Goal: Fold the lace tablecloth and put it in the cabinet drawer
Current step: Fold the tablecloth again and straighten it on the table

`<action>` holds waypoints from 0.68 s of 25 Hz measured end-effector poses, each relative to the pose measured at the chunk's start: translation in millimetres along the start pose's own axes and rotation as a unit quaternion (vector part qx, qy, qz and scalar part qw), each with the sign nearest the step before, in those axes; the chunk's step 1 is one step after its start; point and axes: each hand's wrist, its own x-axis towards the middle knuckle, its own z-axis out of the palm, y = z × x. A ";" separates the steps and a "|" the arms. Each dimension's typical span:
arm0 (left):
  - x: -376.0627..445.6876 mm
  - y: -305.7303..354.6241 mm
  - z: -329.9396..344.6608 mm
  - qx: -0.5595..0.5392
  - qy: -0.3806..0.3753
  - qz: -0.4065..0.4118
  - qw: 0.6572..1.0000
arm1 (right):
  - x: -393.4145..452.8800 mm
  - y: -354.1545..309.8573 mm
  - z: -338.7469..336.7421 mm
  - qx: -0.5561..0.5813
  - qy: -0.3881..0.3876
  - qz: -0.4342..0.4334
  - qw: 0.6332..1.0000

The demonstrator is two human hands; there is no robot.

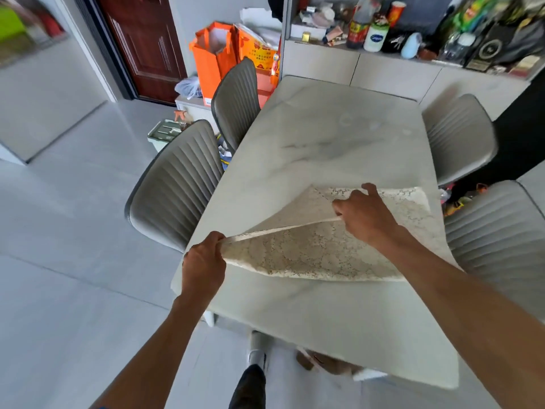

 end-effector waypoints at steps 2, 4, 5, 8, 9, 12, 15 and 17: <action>-41.1 3.2 -26.1 0.012 -0.010 0.008 1.000 | -57.0 -13.3 -13.1 0.026 0.009 0.022 0.999; -76.4 3.9 -53.1 0.024 -0.008 0.024 0.999 | -102.4 -28.8 -28.2 0.046 0.030 0.042 0.998; -92.6 2.2 -67.6 0.035 -0.006 0.032 0.999 | -124.6 -38.7 -37.5 0.051 0.029 0.051 0.997; -135.2 -8.3 -114.1 0.052 -0.005 0.053 0.997 | -183.4 -81.8 -63.3 0.073 0.029 0.073 0.994; -147.2 -16.0 -128.6 0.053 -0.008 0.065 0.996 | -202.9 -98.7 -71.8 0.078 0.026 0.084 0.993; -180.3 -44.5 -169.4 0.045 -0.017 0.089 0.995 | -254.2 -153.3 -86.7 0.098 0.024 0.119 0.988; -205.6 -72.9 -196.1 0.025 -0.022 0.125 0.992 | -293.8 -200.2 -96.3 0.091 0.029 0.161 0.982; -229.6 -96.9 -226.7 0.019 -0.030 0.153 0.988 | -323.2 -243.6 -101.9 0.083 0.021 0.200 0.976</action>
